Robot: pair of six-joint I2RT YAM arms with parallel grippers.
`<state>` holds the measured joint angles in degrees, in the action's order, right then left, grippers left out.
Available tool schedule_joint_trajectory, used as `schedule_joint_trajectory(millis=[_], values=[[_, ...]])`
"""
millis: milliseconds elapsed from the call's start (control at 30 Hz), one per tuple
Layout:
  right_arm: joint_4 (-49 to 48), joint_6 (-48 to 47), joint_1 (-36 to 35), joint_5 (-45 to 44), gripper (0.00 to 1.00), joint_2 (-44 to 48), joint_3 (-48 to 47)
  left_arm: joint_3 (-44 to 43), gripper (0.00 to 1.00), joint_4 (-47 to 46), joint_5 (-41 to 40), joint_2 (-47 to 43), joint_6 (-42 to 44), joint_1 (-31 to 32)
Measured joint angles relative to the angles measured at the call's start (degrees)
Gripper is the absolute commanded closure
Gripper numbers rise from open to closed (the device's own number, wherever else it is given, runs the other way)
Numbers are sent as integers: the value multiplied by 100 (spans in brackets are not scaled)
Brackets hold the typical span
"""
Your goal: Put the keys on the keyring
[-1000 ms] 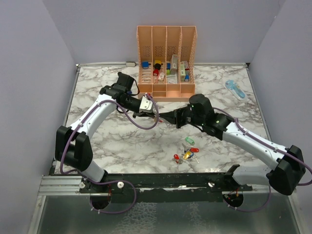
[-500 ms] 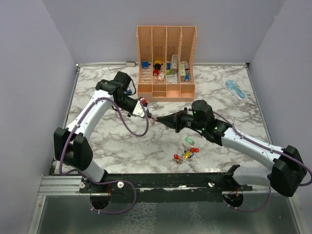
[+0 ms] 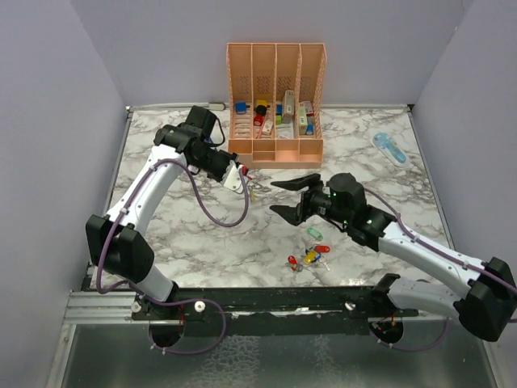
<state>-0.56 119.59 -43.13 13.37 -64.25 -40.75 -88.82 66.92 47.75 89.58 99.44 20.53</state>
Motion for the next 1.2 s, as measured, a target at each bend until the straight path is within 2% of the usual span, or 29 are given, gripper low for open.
schedule_joint_trajectory(millis=[100,267,367,500,567,700,867,1100,1200], values=[[363,-256,96,-332,24,389,-24,-85,100,-387,-643,-24,-33,0],[1239,-1097,236,-905,21,535,-407,31,100,-1169,-1381,-330,-81,2],[1692,-1888,339,-1239,16,544,-693,535,100,-1773,-1635,-787,-87,101],[2129,-3053,479,-1543,10,544,-1001,1480,100,-2446,-2157,-1270,-50,564],[2288,-3587,520,-1641,0,542,-1102,1943,100,-2846,-2398,-1333,-81,839],[2538,-4474,564,-1742,1,514,-1187,3023,100,-3893,-2682,-1480,-332,1198],[2949,-5287,566,-1934,1,422,-1266,4723,100,-6074,-3003,-1674,-857,1412],[3348,-5799,573,-2181,1,411,-1266,5799,100,-8231,-3226,-1668,-1655,1443],[3370,-5941,573,-2232,1,411,-1266,6336,100,-8819,-3458,-1670,-1714,1434]])
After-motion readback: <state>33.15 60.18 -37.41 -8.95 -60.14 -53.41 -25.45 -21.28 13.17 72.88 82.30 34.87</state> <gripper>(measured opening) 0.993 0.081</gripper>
